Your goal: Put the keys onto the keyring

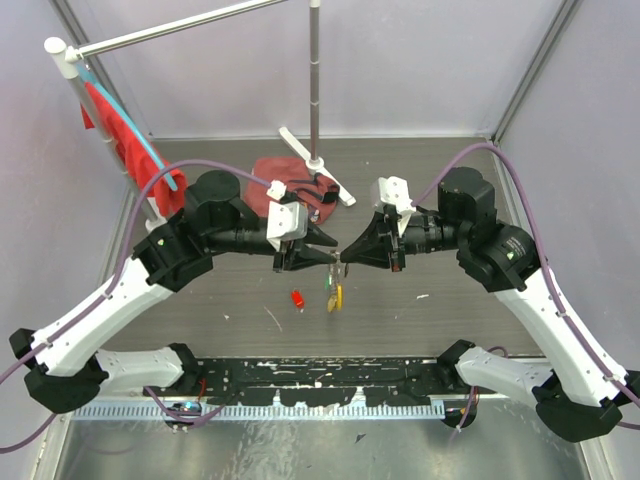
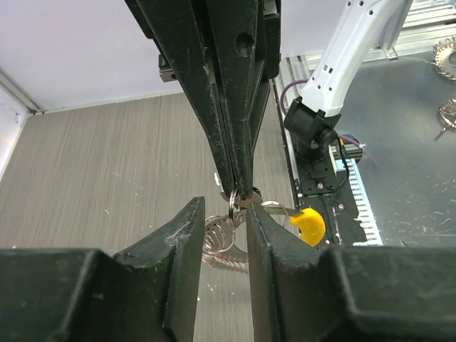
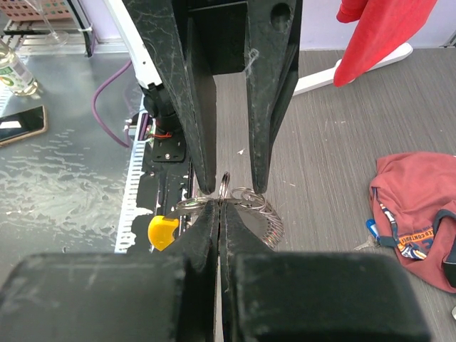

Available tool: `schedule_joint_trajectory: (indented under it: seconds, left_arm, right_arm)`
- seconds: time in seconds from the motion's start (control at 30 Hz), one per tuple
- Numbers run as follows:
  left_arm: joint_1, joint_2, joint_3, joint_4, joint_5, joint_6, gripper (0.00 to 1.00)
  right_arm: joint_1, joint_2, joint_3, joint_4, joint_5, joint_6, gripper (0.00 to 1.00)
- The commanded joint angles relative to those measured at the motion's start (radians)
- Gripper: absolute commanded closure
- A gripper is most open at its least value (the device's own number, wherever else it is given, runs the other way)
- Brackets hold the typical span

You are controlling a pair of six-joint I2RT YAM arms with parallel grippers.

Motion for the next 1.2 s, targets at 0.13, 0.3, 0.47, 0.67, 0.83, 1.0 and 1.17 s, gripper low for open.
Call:
schedule_joint_trajectory:
  seconds: [0.13, 0.3, 0.47, 0.67, 0.83, 1.0, 1.17]
  left_arm:
    - [-0.001, 0.031, 0.055, -0.027, 0.03, 0.003, 0.75]
    - [-0.003, 0.041, 0.067, -0.049, 0.035, 0.006, 1.0]
    - [-0.002, 0.021, 0.053, -0.055, 0.004, 0.026, 1.0]
    - [-0.002, -0.082, -0.097, 0.15, -0.073, -0.039, 1.0]
    - [-0.002, -0.184, -0.272, 0.43, -0.088, -0.126, 1.0]
    - [-0.002, -0.252, -0.4, 0.661, -0.142, -0.203, 1.0]
    - [-0.002, -0.275, -0.44, 0.762, -0.192, -0.236, 1.0]
  right_arm:
    - [0.004, -0.018, 0.029, 0.034, 0.002, -0.01, 1.0]
    - [0.004, -0.018, 0.028, 0.038, 0.003, -0.012, 0.99]
    - [0.004, -0.021, 0.036, 0.061, 0.021, 0.007, 0.84]
    - [0.003, -0.076, -0.005, 0.206, 0.073, 0.101, 0.61]
    - [0.004, -0.097, -0.027, 0.281, 0.077, 0.174, 0.6]
    - [0.004, -0.076, -0.026, 0.277, 0.039, 0.19, 0.6]
    - [0.004, -0.062, -0.03, 0.301, 0.028, 0.189, 0.6]
